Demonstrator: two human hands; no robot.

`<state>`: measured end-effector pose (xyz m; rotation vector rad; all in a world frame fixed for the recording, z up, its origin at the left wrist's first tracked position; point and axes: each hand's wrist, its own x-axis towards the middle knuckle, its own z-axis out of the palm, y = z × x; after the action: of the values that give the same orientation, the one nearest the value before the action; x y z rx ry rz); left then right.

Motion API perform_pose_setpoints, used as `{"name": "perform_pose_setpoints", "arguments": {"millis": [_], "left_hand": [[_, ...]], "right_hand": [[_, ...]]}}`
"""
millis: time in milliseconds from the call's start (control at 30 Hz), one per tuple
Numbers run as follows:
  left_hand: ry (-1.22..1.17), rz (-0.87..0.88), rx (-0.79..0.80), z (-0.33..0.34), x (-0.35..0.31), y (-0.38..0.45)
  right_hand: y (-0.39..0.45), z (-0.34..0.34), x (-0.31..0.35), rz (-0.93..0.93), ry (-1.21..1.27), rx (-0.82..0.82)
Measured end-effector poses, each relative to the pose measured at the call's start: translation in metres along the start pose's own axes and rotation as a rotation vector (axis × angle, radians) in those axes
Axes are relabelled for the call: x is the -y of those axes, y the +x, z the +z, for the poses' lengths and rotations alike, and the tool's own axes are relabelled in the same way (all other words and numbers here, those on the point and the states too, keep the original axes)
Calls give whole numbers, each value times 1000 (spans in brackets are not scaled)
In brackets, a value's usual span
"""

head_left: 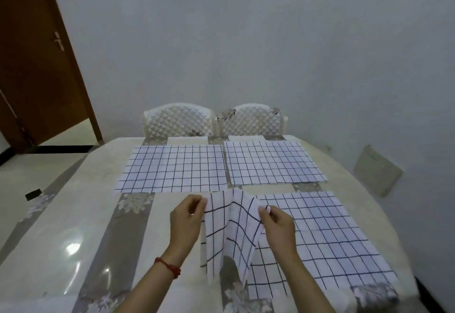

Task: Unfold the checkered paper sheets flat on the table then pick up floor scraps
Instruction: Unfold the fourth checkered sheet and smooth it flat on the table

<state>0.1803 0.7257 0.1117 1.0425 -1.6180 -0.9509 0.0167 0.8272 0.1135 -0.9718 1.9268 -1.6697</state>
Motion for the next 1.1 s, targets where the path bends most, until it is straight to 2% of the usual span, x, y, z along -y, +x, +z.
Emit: {"name": "perform_pose_setpoints", "arguments": {"millis": [167,300,500,600,667,867,967,1100], "left_hand": [[-4,-3,-21,-13,-15,31],[8,-30,33,-3,-38,48],[66,258,391,42,-93,40],[50,304,550,59,-108,33],[7,310,597,67,-115,30],[-159,219,476,80,-132,38],[-242,162,406,82,-137,46],[-325,99,350,84,-140,50]], "right_hand": [[15,-32,23,-64,-41,-133],[26,-47,50,-168,-22,-104],[33,-61,89,-222,-150,97],[28,-67,102,-215,-208,135],[24,-75,105,-230,-213,115],[10,-117,91,-77,-236,82],[0,-132,82,-13,-152,72],[-4,-141,78,10,-62,-66]]}}
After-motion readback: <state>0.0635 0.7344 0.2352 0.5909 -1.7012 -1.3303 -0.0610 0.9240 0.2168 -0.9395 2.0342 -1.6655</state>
